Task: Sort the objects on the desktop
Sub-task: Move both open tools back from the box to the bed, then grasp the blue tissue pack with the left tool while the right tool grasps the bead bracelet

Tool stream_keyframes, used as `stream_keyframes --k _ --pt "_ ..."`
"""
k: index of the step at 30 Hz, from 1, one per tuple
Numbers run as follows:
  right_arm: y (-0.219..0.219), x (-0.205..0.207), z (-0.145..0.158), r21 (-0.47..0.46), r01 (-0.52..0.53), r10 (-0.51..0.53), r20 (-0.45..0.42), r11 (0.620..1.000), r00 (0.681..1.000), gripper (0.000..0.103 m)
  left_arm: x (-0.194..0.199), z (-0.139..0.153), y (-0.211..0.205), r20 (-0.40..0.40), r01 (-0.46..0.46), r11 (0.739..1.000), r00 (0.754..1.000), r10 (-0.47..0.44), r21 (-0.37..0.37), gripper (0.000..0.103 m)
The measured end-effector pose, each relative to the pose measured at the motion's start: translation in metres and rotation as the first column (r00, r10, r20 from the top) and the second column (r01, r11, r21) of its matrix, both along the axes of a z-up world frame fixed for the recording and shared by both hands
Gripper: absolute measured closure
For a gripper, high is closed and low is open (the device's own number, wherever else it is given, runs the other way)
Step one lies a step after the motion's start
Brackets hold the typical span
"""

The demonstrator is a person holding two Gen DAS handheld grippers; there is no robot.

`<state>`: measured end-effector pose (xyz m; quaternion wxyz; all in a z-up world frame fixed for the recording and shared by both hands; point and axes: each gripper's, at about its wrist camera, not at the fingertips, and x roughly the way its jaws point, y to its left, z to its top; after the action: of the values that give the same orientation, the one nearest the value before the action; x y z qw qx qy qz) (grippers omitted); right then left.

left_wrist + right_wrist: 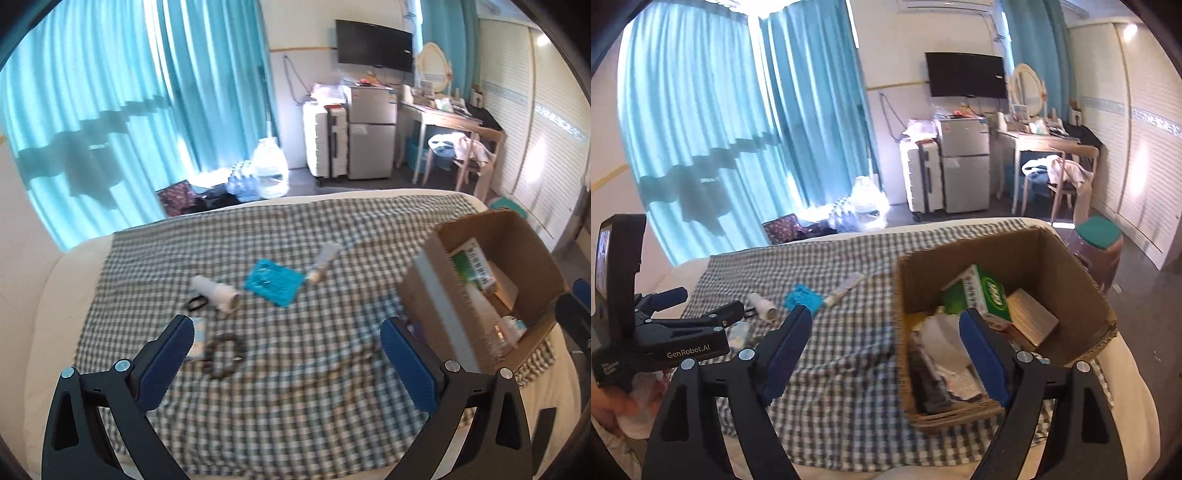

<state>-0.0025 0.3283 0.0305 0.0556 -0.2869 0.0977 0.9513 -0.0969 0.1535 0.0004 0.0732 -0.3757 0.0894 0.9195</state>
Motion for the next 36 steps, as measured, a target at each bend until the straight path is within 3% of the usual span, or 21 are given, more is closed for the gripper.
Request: stream_keyframes --k 8,15,28,36 --pt "-0.07 -0.009 -0.001 0.019 -0.12 0.12 -0.008 0.993 0.993 0.019 0.011 -0.006 -0.087 -0.003 -0.158 0.986 0.987 0.159 0.05 0.0" --pt "-0.105 -0.022 -0.022 0.015 -0.186 0.186 0.01 0.982 0.983 0.018 0.012 -0.039 -0.146 0.036 -0.238 0.967 0.971 0.236 0.092 0.0" --pt "-0.122 -0.073 -0.093 -0.032 -0.239 0.241 0.153 0.97 0.958 0.018 -0.031 -0.118 -0.167 0.163 -0.277 0.958 0.951 0.261 0.08 0.0" --pt "-0.126 -0.112 -0.137 -0.054 -0.249 0.255 0.257 0.967 0.932 0.018 -0.089 -0.17 -0.179 0.252 -0.347 0.935 0.914 0.319 0.076 0.0"
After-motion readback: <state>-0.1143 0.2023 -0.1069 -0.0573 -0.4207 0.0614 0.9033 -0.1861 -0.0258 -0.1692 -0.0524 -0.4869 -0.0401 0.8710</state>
